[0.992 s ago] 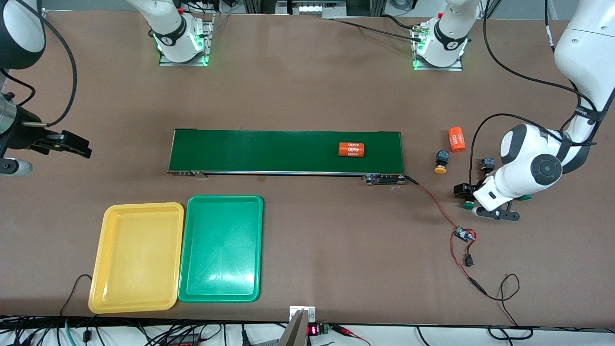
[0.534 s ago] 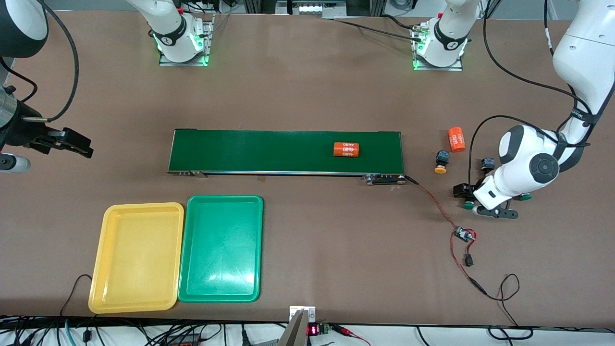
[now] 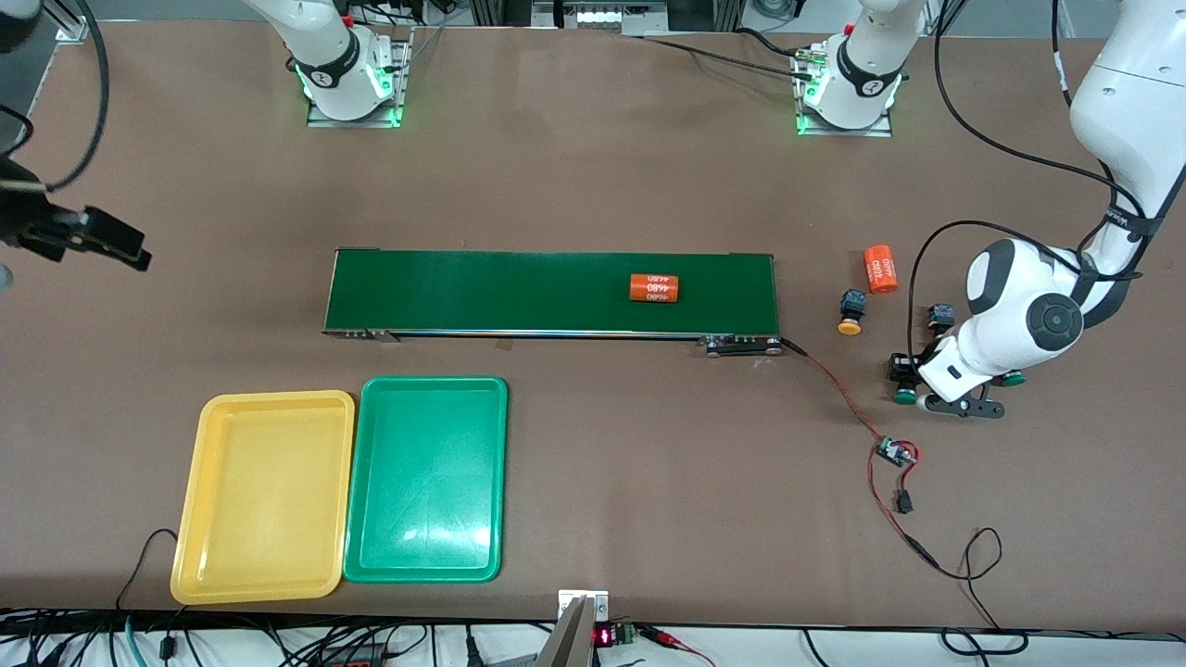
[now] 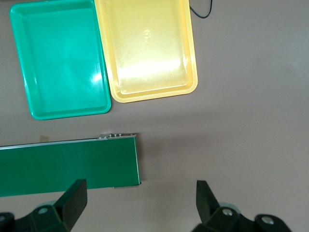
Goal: Sort buttons by color to trays
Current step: 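Carry the green button onto the belt and release it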
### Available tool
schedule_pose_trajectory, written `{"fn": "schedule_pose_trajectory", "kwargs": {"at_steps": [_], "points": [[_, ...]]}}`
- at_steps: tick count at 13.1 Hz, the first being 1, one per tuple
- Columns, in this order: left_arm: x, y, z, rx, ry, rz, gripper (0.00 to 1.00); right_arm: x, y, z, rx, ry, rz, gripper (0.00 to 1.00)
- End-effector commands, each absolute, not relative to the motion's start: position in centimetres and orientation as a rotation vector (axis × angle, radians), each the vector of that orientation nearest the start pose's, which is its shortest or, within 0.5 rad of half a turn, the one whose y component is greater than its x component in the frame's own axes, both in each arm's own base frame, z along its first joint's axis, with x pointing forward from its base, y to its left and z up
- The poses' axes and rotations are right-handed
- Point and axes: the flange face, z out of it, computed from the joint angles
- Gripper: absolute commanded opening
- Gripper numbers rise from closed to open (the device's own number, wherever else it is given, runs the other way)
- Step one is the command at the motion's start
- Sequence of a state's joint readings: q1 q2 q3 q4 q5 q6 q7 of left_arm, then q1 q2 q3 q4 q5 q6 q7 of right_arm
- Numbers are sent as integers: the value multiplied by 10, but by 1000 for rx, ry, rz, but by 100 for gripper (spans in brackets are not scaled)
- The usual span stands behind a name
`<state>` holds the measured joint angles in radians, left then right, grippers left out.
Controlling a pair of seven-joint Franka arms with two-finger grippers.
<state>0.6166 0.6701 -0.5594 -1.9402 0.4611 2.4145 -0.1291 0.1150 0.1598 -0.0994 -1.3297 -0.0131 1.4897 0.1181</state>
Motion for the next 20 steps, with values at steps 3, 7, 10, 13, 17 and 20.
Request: {"fn": "schedule_pose_trajectory", "kwargs": {"at_steps": [3,7,10,13,17,20], "points": [[608,-7,235,-3124,243,198,26,595,12,643,-3173,184,-1,100],[590,-112,279,-3092,129,351,29,617,-2,608,-3205,235,47,100],[576,-176,303,-3140,104,302,29,642,4,565,-3218,216,87,100],[549,-252,295,-3181,67,323,29,657,5,534,-3205,218,106,100],[529,-278,268,-3192,-79,400,31,661,13,518,-3163,178,151,100],[515,-285,258,-3162,-165,436,36,662,22,512,-3167,161,162,100]]}}
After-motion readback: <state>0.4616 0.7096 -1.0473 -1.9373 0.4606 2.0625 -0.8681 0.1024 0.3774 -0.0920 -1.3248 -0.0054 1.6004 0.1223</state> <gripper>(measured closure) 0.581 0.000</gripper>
